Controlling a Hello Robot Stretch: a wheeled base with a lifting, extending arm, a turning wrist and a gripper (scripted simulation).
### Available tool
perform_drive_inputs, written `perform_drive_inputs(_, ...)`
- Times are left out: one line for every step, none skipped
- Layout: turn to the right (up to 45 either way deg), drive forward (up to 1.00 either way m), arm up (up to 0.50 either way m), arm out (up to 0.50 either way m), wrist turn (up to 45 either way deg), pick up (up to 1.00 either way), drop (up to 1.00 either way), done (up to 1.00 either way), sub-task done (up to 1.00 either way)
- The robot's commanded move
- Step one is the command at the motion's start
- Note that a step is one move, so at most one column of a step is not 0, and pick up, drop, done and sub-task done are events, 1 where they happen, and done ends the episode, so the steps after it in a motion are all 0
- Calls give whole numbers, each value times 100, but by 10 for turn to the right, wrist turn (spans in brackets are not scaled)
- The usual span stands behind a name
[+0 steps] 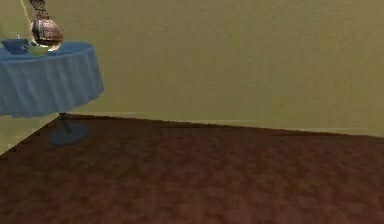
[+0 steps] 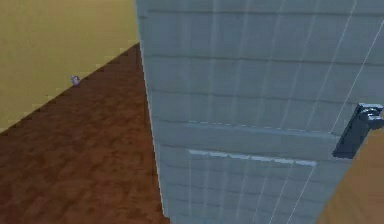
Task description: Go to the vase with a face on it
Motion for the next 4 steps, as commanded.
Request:
perform_drive_inputs(0, 45, 0, 0, 0, 0, 0, 0, 0)
perform_drive_inputs(60, 0, 0, 0, 0, 0, 0, 0, 0)
perform_drive_inputs(0, 5, 0, 0, 0, 0, 0, 0, 0)
perform_drive_inputs(-450, 0, 0, 0, 0, 0, 0, 0, 0)
